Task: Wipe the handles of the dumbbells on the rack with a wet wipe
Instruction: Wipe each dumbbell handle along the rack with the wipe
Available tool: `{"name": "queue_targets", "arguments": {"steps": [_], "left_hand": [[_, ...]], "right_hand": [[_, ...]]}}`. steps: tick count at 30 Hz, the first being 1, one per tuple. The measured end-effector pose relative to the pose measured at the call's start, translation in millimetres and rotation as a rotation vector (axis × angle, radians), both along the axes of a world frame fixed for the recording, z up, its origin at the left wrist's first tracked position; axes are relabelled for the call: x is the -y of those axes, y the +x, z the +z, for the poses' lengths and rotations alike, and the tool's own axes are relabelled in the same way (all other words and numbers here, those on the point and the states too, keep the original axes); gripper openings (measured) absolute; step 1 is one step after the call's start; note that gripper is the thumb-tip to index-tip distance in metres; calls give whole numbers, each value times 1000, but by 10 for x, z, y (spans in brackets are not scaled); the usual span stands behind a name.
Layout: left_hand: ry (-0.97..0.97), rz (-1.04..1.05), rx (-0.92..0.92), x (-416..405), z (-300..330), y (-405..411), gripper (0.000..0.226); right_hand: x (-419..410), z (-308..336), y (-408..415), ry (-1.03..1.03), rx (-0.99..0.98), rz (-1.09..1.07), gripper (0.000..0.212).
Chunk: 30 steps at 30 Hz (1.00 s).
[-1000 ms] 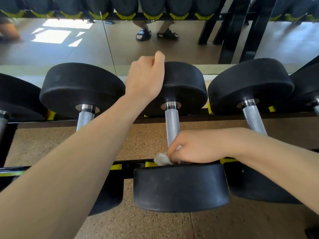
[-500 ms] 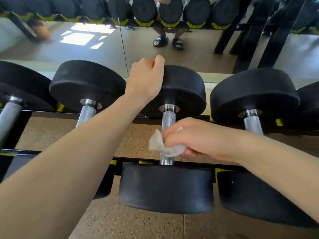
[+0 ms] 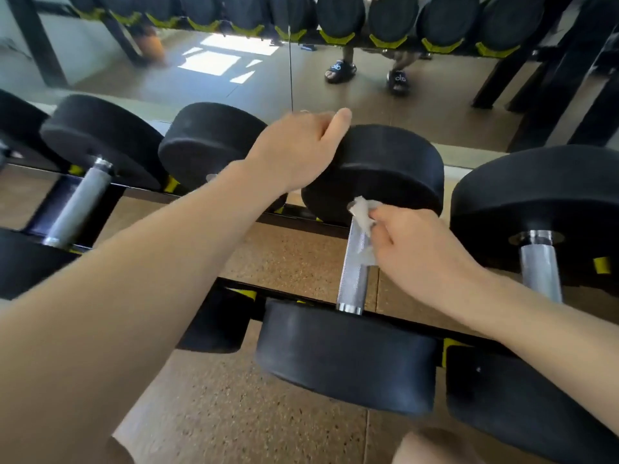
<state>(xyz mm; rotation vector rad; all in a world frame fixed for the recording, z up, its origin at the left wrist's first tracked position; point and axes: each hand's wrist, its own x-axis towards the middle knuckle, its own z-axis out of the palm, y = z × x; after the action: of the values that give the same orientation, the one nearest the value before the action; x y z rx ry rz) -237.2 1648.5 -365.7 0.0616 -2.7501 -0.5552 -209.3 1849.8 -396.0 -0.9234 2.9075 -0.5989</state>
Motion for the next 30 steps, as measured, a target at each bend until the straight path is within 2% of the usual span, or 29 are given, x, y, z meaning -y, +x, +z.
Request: {"name": "queue_targets", "arguments": {"steps": [3, 5, 7, 8, 11, 14, 17, 19, 21, 22, 25, 28, 30], "left_hand": [[-227, -24, -132, 378, 39, 78, 55], [-366, -20, -170, 598, 91, 76, 57], [-316, 32, -120, 857, 126, 87, 61], [-219, 66, -83, 1004, 131, 93, 64], [62, 112, -16, 1313, 113, 148, 70], [222, 59, -6, 1500, 75, 231, 68], [413, 7, -13, 1765, -34, 301, 62], [511, -6, -19, 1846, -107, 309, 59], [533, -17, -34, 1868, -146, 317, 53], [536, -26, -45, 1864, -156, 322, 50], [544, -52, -88, 1878, -176, 318, 48], [550, -46, -113, 1879, -211, 292, 48], [559, -34, -146, 1851, -230, 298, 49]], "right_hand": [[159, 7, 239, 117, 42, -42, 23], [236, 110, 384, 189, 197, 35, 26], [367, 251, 509, 162, 363, 127, 27], [481, 307, 541, 103, 365, 157, 26], [895, 347, 463, -32, 237, 208, 32], [1374, 256, 349, -74, 123, 258, 37], [1863, 191, 331, 2, -29, 351, 40], [2094, 98, 280, 132, -252, 396, 38], [2262, -48, 221, 259, -472, 401, 36], [2301, -83, 203, 303, -504, 378, 33], [2253, -100, 166, 276, -438, 278, 34], [2082, -155, 195, 194, -479, 253, 35], [1976, -223, 244, 198, -505, 157, 34]]}}
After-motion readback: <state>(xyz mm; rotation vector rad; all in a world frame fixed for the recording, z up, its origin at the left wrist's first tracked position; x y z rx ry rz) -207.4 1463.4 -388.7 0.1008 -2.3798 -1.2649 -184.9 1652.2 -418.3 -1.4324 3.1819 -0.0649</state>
